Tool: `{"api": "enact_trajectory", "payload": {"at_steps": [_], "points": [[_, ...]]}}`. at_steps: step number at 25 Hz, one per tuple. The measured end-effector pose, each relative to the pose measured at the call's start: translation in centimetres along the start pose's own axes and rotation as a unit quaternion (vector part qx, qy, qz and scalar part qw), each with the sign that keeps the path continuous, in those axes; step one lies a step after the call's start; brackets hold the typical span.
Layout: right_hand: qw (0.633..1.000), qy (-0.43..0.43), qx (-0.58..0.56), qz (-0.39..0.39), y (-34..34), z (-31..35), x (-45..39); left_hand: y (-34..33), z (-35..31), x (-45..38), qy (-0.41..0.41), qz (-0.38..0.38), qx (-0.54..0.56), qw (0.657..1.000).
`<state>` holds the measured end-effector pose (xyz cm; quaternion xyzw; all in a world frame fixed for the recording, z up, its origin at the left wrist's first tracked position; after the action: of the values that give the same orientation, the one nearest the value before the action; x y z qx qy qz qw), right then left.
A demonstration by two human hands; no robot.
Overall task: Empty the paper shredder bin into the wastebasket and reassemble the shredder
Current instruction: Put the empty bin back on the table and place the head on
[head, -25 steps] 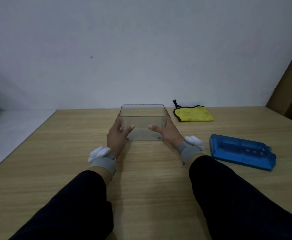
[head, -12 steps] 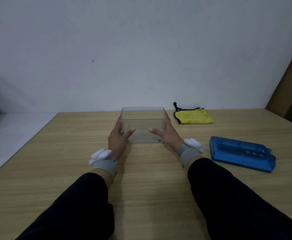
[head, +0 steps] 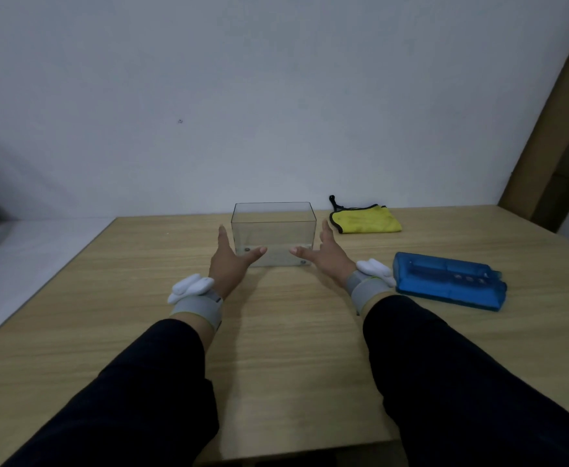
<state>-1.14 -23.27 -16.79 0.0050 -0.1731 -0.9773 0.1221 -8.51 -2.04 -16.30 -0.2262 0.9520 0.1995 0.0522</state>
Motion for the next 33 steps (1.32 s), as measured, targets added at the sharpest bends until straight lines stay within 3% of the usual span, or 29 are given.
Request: {"api": "enact_trajectory", "payload": {"at_steps": [14, 33], "points": [[0.996, 0.012, 0.064, -0.057, 5.3, -0.1, 9.2, -1.5, -5.0, 8.1, -0.059, 0.041, 0.004, 0.997], [0.959, -0.028, 0.219, -0.178, 19.4, -5.9, 13.0, -17.3, -10.3, 10.9, -0.090, 0.179, 0.013, 0.980]]}}
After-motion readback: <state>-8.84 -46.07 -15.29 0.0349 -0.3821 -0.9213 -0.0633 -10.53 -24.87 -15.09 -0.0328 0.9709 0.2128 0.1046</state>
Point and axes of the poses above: each hand's wrist, its own x-axis away from the middle knuckle, its own y-axis out of the back of the hand, z = x × y, the point moved 10 cm from there along -x, towards the middle knuckle, and after that the axes turned 4 degrees about -y, right-handed, at the moved point
